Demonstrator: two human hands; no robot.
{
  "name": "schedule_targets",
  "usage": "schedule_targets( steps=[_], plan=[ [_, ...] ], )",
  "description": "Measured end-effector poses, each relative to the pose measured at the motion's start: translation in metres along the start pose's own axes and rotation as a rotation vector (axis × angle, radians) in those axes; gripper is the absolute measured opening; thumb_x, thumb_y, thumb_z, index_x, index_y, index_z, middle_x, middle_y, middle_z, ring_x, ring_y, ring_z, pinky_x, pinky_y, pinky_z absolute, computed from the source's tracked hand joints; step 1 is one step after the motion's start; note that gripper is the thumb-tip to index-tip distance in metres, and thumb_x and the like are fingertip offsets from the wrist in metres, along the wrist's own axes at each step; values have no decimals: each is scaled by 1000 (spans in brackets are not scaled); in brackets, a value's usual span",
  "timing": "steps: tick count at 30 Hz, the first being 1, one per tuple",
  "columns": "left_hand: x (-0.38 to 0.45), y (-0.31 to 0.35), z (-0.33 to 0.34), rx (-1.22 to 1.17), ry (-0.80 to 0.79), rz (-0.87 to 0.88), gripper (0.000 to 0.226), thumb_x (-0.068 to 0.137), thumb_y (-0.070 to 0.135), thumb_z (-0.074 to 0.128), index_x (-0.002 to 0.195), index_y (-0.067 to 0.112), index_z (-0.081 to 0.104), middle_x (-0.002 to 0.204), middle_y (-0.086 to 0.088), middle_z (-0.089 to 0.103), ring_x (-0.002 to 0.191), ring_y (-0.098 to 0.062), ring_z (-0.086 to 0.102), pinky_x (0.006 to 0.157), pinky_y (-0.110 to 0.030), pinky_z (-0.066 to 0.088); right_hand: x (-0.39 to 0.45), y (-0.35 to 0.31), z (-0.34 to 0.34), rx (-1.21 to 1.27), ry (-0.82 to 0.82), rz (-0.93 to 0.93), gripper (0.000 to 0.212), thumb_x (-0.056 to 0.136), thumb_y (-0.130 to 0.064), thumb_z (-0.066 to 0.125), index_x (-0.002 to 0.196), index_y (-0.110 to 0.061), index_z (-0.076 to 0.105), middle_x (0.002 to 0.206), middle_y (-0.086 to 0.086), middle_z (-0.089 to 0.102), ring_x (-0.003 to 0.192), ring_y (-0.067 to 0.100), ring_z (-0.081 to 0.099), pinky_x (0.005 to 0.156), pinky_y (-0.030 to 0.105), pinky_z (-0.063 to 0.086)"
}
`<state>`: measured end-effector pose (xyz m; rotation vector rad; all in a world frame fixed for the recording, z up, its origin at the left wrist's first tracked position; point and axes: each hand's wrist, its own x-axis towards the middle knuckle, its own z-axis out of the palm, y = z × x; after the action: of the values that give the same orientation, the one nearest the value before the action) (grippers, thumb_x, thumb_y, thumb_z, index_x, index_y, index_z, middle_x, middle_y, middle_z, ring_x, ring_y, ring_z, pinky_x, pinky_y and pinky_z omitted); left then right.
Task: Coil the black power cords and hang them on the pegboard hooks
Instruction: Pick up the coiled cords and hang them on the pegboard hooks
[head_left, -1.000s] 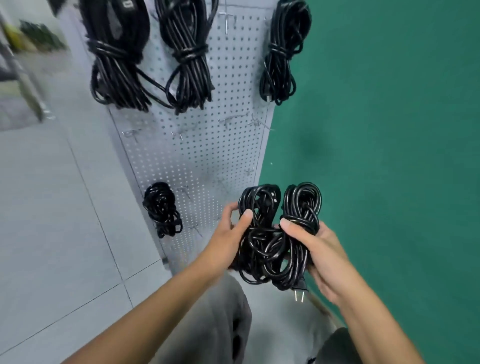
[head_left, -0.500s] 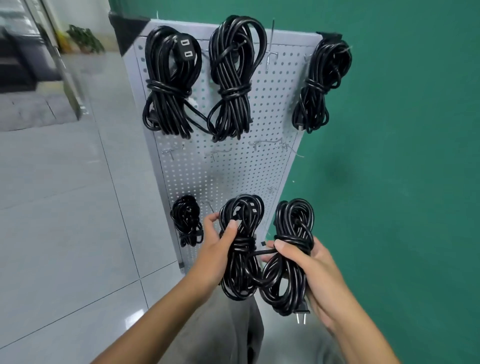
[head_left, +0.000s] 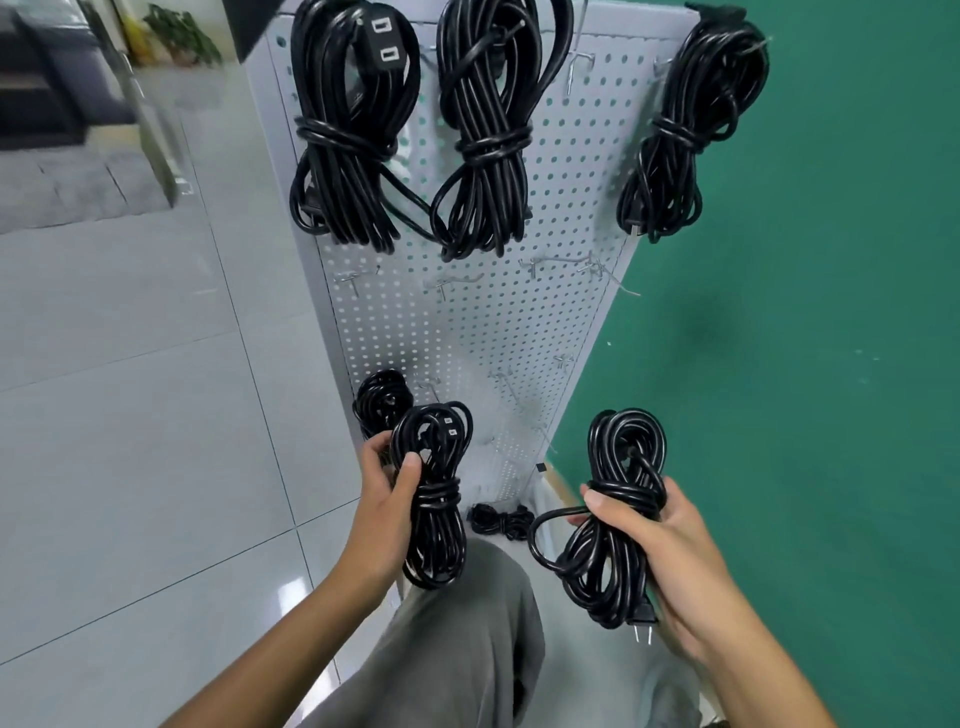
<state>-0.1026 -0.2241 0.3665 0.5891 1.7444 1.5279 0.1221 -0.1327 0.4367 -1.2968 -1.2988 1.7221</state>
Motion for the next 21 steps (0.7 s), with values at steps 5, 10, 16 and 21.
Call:
schedule_targets(
  steps=[5, 10, 16, 21],
  plan=[
    [21, -6, 6, -10, 2, 5, 29, 109, 41, 42, 137, 44, 35, 127, 4, 62, 118, -16, 62, 102, -43, 51, 7, 2, 2, 1, 0, 18, 41, 83, -10, 80, 119, -11, 61, 103, 8, 78, 92, 23, 77, 70, 25, 59],
    [44, -8, 25, 28, -12, -4, 33, 107, 41, 46, 136, 48, 32, 131, -6, 62, 120, -25, 60, 111, -50, 45, 13, 3, 7, -10, -3, 19, 43, 83, -9, 80, 120, -9, 60, 98, 6, 79, 91, 22, 76, 77, 29, 58],
    [64, -11, 34, 4, 31, 24, 34, 109, 28, 48, 139, 34, 32, 130, 4, 56, 117, -17, 57, 100, -34, 40, 16, 6, 6, -17, 6, 20, 45, 80, -7, 82, 120, -6, 60, 100, 9, 78, 91, 25, 76, 72, 27, 59],
    [81, -14, 37, 13, 42, 36, 42, 109, 26, 47, 147, 26, 29, 138, 2, 46, 124, -19, 47, 102, -33, 34, 19, 9, 6, -13, -2, 21, 47, 80, -7, 83, 120, -6, 59, 100, 8, 78, 92, 26, 76, 74, 29, 59]
  ],
)
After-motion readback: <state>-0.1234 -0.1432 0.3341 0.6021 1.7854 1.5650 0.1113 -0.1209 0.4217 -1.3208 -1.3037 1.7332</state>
